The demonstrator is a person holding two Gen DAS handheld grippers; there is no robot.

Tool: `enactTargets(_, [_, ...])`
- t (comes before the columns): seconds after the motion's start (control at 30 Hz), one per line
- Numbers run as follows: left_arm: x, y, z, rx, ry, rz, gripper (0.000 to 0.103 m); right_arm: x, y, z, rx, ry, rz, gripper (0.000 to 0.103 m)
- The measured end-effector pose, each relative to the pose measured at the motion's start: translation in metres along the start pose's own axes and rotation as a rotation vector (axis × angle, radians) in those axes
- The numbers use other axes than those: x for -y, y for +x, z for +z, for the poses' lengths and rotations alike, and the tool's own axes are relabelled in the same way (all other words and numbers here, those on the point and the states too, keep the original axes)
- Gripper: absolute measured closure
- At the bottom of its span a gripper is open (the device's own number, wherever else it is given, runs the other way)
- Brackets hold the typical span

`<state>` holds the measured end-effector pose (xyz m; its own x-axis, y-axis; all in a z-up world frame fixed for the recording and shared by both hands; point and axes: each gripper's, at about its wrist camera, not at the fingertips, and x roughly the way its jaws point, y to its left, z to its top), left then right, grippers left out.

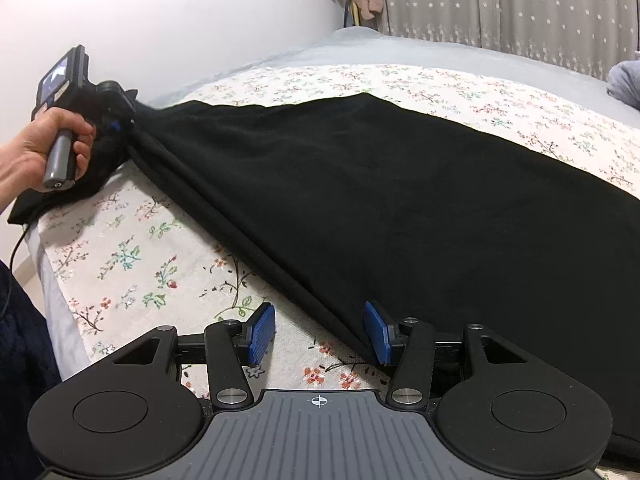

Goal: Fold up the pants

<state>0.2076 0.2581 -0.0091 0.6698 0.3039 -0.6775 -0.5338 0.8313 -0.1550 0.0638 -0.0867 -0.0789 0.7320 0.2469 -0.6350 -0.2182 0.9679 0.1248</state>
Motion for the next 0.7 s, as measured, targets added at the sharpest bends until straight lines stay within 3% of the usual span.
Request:
enactTargets(0.07, [0.012, -0.001, -0.003, 0.022, 0.090, 0.035, 0.081, 0.001, -0.001, -0.001, -0.008, -0.007, 0.002, 0.054])
enactTargets(0.2, [0.014, -0.011, -0.002, 0.031, 0.114, 0.045, 0.076, 0.012, -0.009, 0.000, -0.025, 0.046, 0.050, 0.053])
enactTargets(0.3, [0.003, -0.019, -0.007, 0.035, 0.160, 0.091, 0.064, 0.022, -0.026, 0.004, -0.025, 0.067, 0.067, 0.053])
enactTargets(0.37, [0.005, -0.035, -0.008, 0.098, 0.166, 0.122, 0.055, 0.035, -0.045, 0.007, 0.024, 0.102, 0.067, 0.052])
enactTargets(0.47, [0.017, -0.061, -0.007, 0.232, 0.236, 0.170, 0.048, 0.067, -0.077, 0.012, 0.114, 0.198, 0.041, 0.041])
enactTargets(0.57, [0.030, -0.075, -0.009, 0.256, 0.244, 0.079, 0.048, 0.098, -0.099, 0.010, 0.160, 0.286, -0.040, 0.039])
enactTargets(0.7, [0.065, -0.080, -0.029, 0.148, 0.303, -0.147, 0.048, 0.144, -0.099, 0.006, 0.099, 0.398, -0.172, 0.039])
